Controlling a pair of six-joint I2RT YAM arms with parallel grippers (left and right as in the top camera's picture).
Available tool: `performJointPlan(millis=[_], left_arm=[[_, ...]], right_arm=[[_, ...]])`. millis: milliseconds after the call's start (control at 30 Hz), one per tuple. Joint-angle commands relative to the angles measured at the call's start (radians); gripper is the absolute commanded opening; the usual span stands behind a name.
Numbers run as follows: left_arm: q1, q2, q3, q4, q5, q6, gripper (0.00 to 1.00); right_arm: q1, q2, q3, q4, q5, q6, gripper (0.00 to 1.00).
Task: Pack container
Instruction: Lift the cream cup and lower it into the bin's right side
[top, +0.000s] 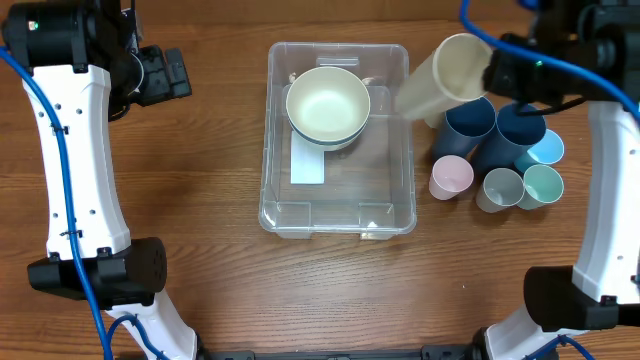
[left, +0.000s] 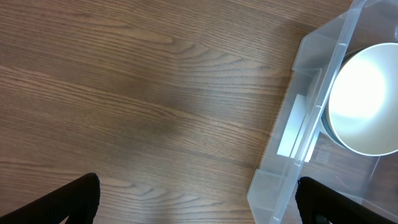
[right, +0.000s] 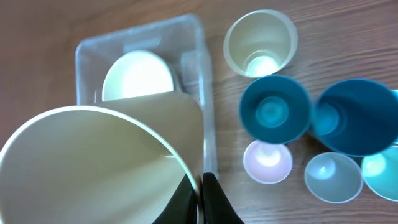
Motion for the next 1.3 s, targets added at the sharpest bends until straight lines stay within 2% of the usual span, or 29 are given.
performJointPlan(millis=[0,200,433,733,967,1267], left_arm=[[-0.002,-0.004,0.008,-0.002,-0.006,0.019,1.00],[-0.002,-0.004,0.008,-0.002,-0.006,0.019,1.00],[-0.002,-0.004,0.008,-0.002,-0.006,0.019,1.00],[-0.002,-0.004,0.008,-0.002,-0.006,0.019,1.00],[-0.002,-0.004,0.008,-0.002,-0.006,0.019,1.00],[-0.002,-0.004,0.008,-0.002,-0.006,0.019,1.00]], right_arm=[[0.052,-0.006,0.006,-0.015,0.028,-0.027,0.04],[0.116,-0.003,-0.019,-0.015,0.033,-0.027,0.04],[0.183,-0.002,-0.170,0.026,0.038,-0.027,0.04],[0.197,-0.002,-0.438,0.261,0.097,-0.022,0.04],[0.198,-0.001,-0.546,0.421,0.112,-0.023,0.04],[0.198,0.000,-0.624,0.509,0.128,-0.024,0.04]])
